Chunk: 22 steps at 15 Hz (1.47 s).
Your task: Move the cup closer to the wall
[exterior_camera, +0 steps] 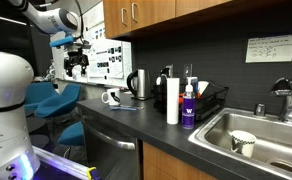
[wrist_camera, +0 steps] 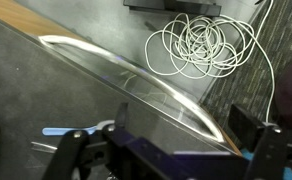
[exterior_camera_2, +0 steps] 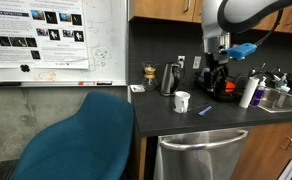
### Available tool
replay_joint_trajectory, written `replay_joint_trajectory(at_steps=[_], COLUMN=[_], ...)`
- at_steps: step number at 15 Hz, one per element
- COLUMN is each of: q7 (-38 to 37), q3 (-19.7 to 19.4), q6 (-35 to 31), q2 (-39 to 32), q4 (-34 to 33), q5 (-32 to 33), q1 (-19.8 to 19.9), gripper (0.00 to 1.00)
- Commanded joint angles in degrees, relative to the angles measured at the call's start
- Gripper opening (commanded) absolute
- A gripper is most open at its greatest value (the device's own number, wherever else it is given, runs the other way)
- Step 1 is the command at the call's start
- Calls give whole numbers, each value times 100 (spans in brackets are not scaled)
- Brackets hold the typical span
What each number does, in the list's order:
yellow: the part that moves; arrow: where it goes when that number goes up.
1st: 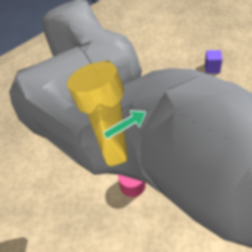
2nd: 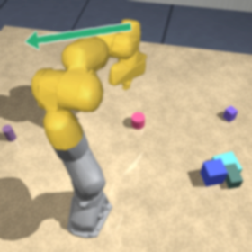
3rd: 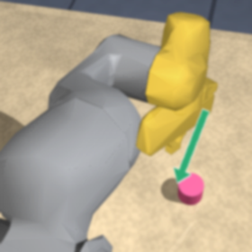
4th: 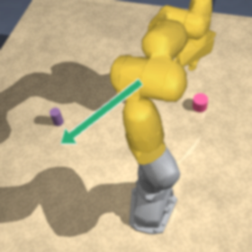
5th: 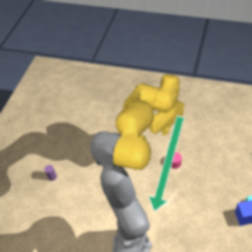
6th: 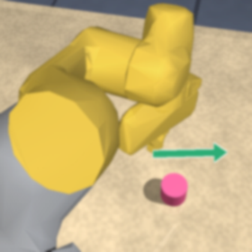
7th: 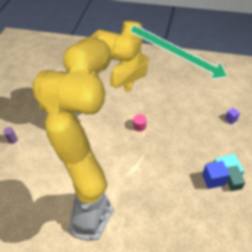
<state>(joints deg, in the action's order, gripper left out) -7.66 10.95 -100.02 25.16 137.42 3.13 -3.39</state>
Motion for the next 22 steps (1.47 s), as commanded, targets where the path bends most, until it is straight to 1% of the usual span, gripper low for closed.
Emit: replay_joint_trajectory(at_steps=[1,4,9,10,11,12,14,15,18,21,22], q7=[-92,-92,-80,-97,-111,-96,-97,-110,-126,-212,-234], q3=[-220,-355,-589,-627,-666,-711,-789,-825,-931,-1003,-1026], q6=[-653,-1246,-1910,-2034,-2146,-2289,-2532,-2634,-2880,-3068,-3119], q2=[-110,-204,-538,-613,-695,-777,-956,-1048,-1297,-1528,-1605], q4=[165,321,522,547,569,597,624,624,594,511,473], q5=[140,377,680,704,732,763,845,890,981,1065,1063], q1=[39,157,373,414,459,499,584,626,727,787,793], gripper=[100,100,100,95,74,69,55,45,21,1,0])
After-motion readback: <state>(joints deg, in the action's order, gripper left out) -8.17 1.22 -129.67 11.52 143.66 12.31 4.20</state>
